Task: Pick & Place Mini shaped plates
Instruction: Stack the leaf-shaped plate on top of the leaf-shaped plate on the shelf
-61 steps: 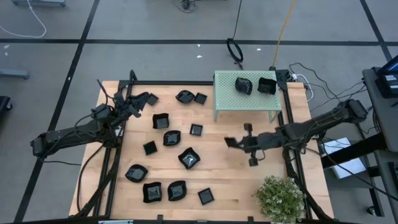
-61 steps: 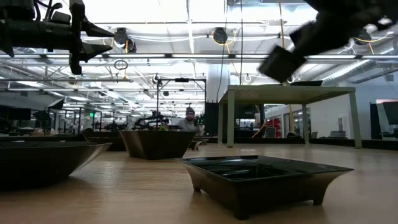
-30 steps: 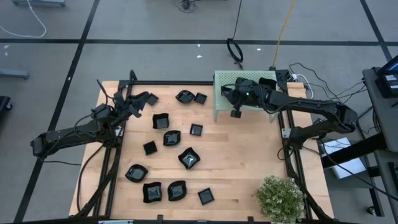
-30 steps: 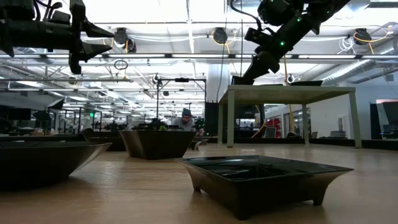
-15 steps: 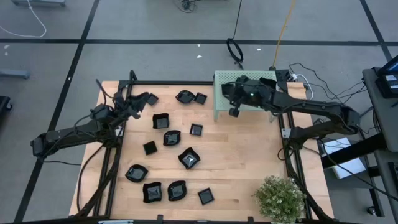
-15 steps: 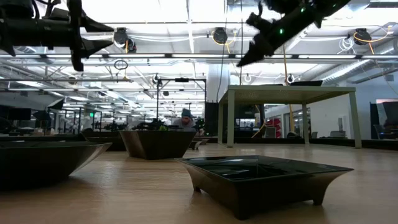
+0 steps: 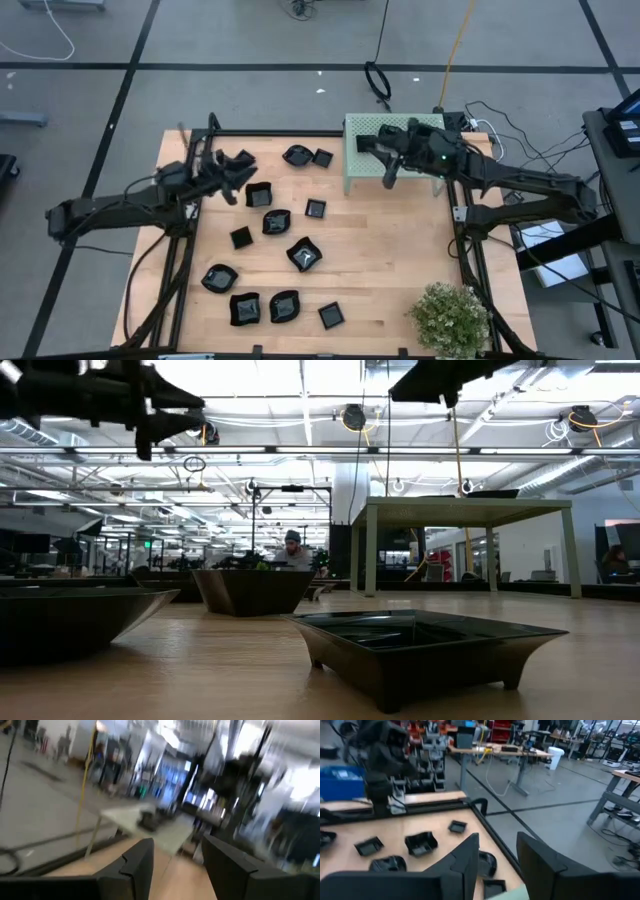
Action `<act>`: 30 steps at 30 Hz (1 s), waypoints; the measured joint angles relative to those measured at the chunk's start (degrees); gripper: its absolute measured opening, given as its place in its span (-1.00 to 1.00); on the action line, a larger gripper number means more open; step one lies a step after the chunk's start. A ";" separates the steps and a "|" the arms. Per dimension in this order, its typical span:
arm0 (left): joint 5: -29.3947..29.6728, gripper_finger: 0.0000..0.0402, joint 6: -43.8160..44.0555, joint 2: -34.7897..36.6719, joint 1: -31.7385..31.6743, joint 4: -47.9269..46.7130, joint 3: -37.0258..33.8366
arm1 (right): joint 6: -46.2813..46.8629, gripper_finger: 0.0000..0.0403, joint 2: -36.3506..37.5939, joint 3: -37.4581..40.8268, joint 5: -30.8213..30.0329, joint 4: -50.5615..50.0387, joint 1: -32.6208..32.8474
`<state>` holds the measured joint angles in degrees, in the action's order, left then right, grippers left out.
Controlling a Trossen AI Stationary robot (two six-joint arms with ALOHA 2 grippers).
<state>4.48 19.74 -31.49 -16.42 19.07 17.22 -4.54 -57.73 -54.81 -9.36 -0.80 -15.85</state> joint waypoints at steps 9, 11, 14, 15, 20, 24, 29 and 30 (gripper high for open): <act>-0.15 -0.15 -6.58 -15.06 5.01 -27.45 17.08 | -0.73 -0.39 -0.16 0.07 -11.53 -2.26 3.82; -1.17 -0.15 -7.16 -18.27 6.64 -31.17 19.20 | -0.65 -0.39 -0.18 0.07 -11.54 -3.22 4.40; -3.03 -0.15 -9.35 -22.31 9.42 -34.91 21.14 | 0.02 -0.38 -0.18 0.07 -11.55 -5.40 5.41; -3.46 -0.15 -10.06 -23.55 10.41 -36.05 21.64 | 0.73 -0.38 -0.18 0.07 -11.49 -6.06 5.71; -4.58 -0.15 -13.62 -29.10 15.48 -41.05 22.04 | 2.35 -0.38 -0.18 0.07 -11.41 -8.66 7.08; -4.64 -0.15 -14.17 -33.76 19.28 -45.29 22.04 | 2.37 -0.38 -0.18 0.07 -11.39 -9.17 7.82; -4.48 -0.15 -14.79 -39.81 23.61 -45.87 22.04 | 2.35 -0.38 -0.18 0.07 -11.39 -9.35 8.40; -4.16 -0.15 -15.14 -40.96 24.21 -45.51 22.04 | 2.34 -0.38 -0.18 0.07 -11.39 -9.35 8.48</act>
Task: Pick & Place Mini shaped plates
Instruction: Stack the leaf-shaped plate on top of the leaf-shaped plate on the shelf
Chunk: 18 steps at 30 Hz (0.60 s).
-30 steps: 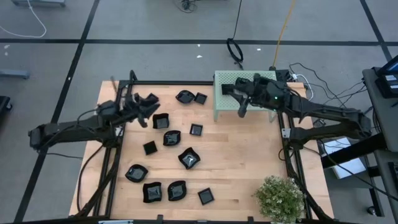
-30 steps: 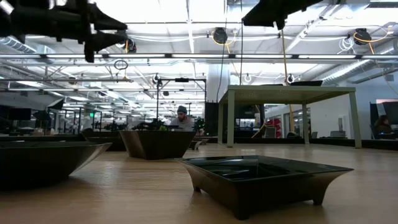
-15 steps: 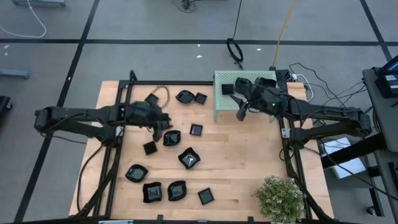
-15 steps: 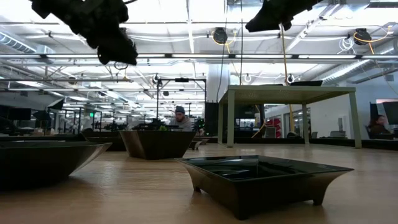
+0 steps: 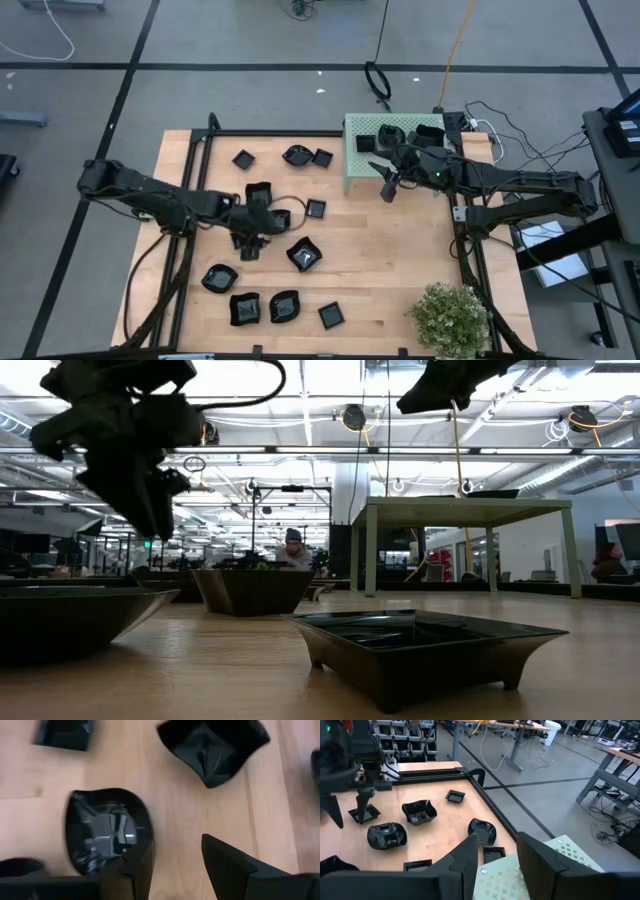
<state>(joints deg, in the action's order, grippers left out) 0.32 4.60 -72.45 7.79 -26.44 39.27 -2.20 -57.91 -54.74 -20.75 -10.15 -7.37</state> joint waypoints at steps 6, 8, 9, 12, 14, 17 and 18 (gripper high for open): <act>7.16 -0.15 -3.44 -6.45 1.78 0.63 0.00 | -0.07 -0.38 0.00 0.00 0.02 0.00 -0.01; 8.78 -0.15 -4.70 -8.24 1.74 0.66 0.00 | -0.09 -0.38 0.00 0.00 0.02 -0.01 -0.01; 8.94 -0.15 -4.78 -9.05 1.68 0.71 0.00 | -0.09 -0.38 0.00 0.00 0.02 0.00 -0.01; 8.99 -0.15 -4.54 -11.41 1.56 1.73 0.00 | -0.11 -0.38 0.00 0.00 0.04 0.00 -0.01; 9.00 -0.15 -4.47 -12.84 1.56 2.25 0.00 | -0.06 -0.38 0.00 0.00 0.04 -0.01 -0.01; 10.04 -0.17 -3.97 -14.77 1.62 3.82 0.07 | -0.02 -0.38 0.00 0.00 0.04 -0.02 -0.01; 10.59 -0.19 -3.77 -15.25 1.63 4.07 0.09 | -0.02 -0.38 0.00 0.00 0.04 0.00 -0.01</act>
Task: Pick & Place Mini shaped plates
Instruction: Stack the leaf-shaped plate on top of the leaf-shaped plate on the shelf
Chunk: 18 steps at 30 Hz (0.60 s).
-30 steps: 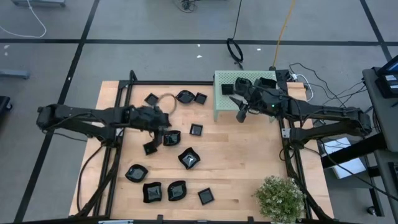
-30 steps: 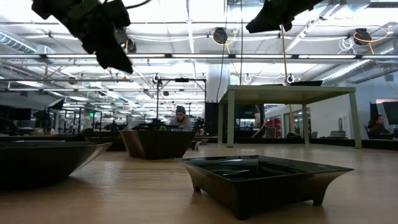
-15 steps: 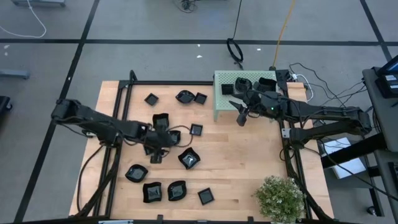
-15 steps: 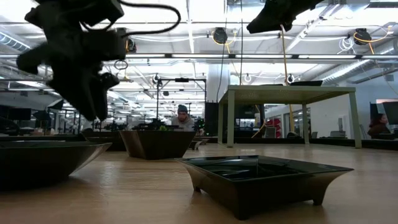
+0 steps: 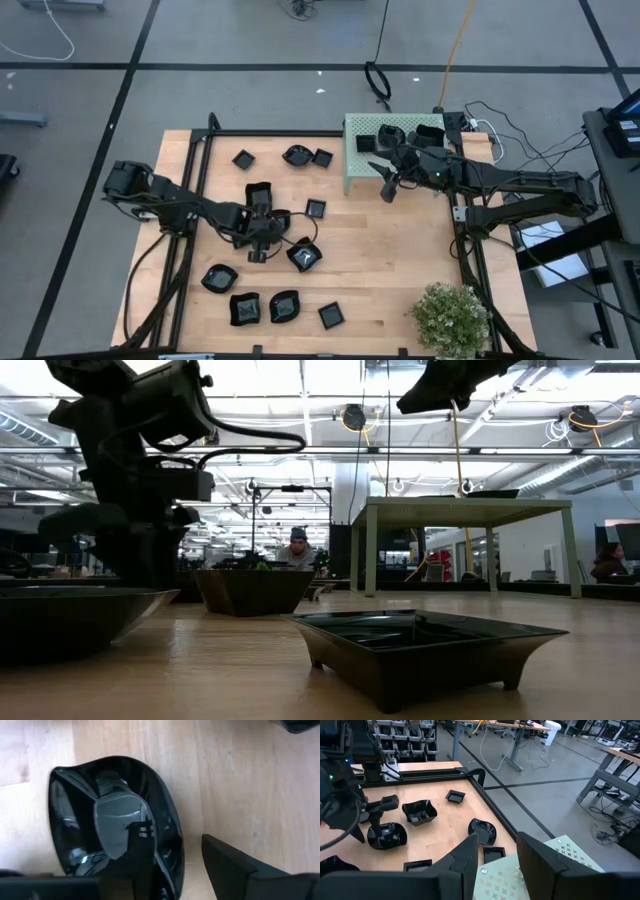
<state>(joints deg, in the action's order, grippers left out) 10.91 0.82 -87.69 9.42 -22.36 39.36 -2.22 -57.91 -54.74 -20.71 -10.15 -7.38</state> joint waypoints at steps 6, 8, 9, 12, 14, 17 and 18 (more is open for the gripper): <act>1.16 -0.63 2.33 -0.57 0.21 1.14 0.07 | 0.02 -0.38 0.00 0.00 0.00 -0.02 0.00; 2.98 -0.86 2.29 -0.09 0.21 1.76 -0.05 | 0.02 -0.38 0.00 0.00 0.00 0.00 0.00; 2.96 -0.93 2.36 0.14 0.17 2.22 -0.05 | 0.00 -0.38 0.00 0.00 0.00 0.00 0.00; 2.06 -0.94 2.31 1.54 0.51 3.18 -0.08 | -0.04 -0.38 0.00 0.00 0.00 -0.03 0.00; 1.61 -0.95 1.20 2.65 0.57 3.12 0.81 | -0.23 -0.38 0.00 0.00 0.12 0.00 0.00; 1.67 -0.98 -2.02 5.46 0.51 3.49 3.06 | -2.09 -0.38 0.00 0.00 3.67 -0.12 -0.04; 1.56 -0.97 -3.56 6.17 0.56 4.42 4.08 | -2.87 -0.38 -0.01 0.00 5.18 -0.20 -0.02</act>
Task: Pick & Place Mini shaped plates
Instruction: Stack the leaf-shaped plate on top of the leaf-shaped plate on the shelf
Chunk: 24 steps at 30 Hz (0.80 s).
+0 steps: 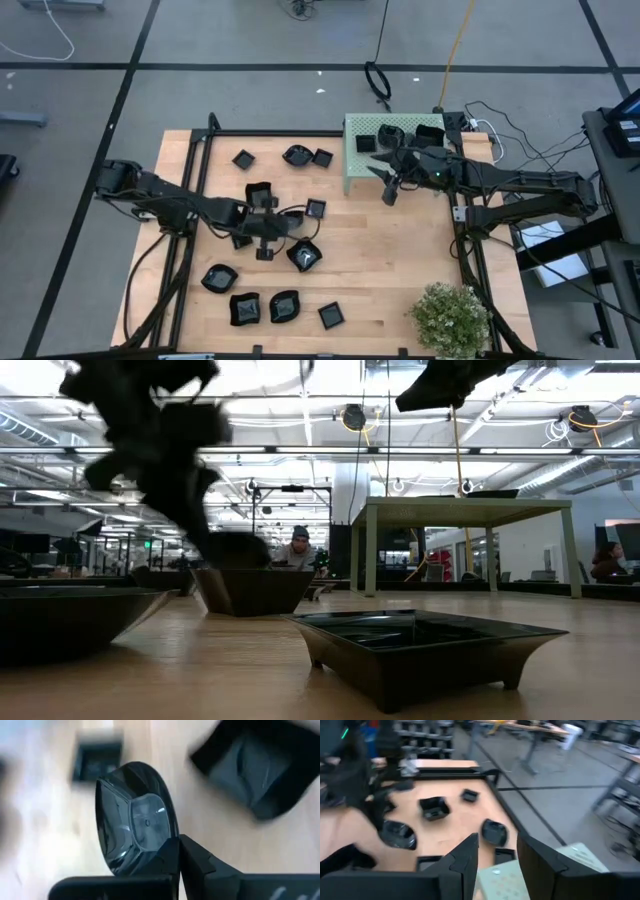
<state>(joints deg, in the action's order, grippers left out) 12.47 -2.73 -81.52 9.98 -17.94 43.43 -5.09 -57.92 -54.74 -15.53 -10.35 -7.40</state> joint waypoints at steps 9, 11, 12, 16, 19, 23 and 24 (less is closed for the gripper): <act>-0.64 -0.96 -17.73 -3.03 -1.10 13.87 8.08 | -1.61 -0.38 -2.85 -0.04 3.81 -1.93 0.02; -1.92 -0.95 -18.89 -6.54 -1.80 14.27 10.74 | -1.61 -0.38 -3.37 -0.02 3.81 -1.48 0.33; -2.87 -0.96 -19.34 -8.55 -2.03 14.97 12.52 | -1.61 -0.38 -3.47 -0.02 3.78 -1.57 0.52; -4.59 -0.97 -18.61 -16.93 -2.85 14.78 19.20 | -1.63 -0.38 -3.20 -0.04 3.72 -1.72 1.50; -6.55 -0.94 -17.67 -21.78 -3.26 14.23 23.11 | -1.69 -0.38 -2.87 -0.02 3.68 -1.96 2.14; -13.72 -0.98 -14.97 -25.23 -4.04 14.79 25.45 | -1.79 -0.38 -2.46 -0.04 3.66 -2.32 2.43; -14.96 -0.98 -14.14 -25.88 -4.27 15.27 25.57 | -1.72 -0.38 -2.43 -0.04 3.67 -2.64 2.43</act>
<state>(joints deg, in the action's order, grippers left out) -2.49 -16.88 -107.40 5.71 -2.67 69.00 -6.80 -60.35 -54.78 -11.86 -12.99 -4.97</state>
